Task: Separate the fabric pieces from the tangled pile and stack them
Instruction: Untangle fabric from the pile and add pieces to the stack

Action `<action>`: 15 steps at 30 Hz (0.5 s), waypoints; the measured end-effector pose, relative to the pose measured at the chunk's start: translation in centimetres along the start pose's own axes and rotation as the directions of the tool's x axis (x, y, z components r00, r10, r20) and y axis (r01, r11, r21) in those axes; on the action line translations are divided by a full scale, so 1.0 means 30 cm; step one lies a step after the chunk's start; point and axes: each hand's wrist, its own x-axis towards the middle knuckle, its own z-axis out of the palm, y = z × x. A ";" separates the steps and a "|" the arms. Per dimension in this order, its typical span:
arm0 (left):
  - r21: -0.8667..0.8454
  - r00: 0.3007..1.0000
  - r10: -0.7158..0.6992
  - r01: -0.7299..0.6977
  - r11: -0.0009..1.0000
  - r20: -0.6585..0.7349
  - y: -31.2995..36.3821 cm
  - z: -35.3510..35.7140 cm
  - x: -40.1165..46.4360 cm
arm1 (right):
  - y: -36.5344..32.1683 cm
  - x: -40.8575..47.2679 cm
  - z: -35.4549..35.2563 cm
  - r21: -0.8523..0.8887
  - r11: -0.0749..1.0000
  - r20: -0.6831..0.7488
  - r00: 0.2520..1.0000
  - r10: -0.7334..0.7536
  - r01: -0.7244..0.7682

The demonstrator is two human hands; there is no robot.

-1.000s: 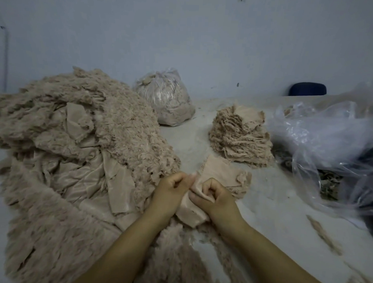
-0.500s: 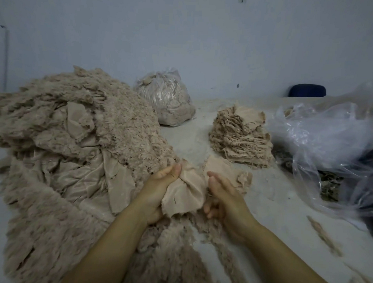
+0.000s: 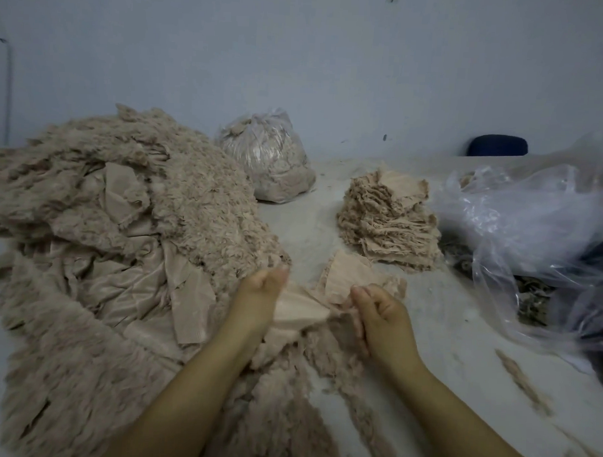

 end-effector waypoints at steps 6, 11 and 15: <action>-0.144 0.992 -0.026 0.007 0.989 -0.126 -0.008 -0.022 0.034 | -0.019 0.007 -0.076 -0.249 0.968 0.421 0.900 0.114 -0.006; -0.227 0.980 -0.091 0.049 0.973 -0.178 0.007 -0.043 0.045 | -0.049 0.033 -0.121 -0.616 0.772 0.402 0.905 0.139 0.155; -0.398 0.985 -0.158 0.117 0.910 -0.072 0.016 0.036 0.020 | -0.077 -0.020 -0.022 -0.287 0.957 0.283 0.959 0.036 0.049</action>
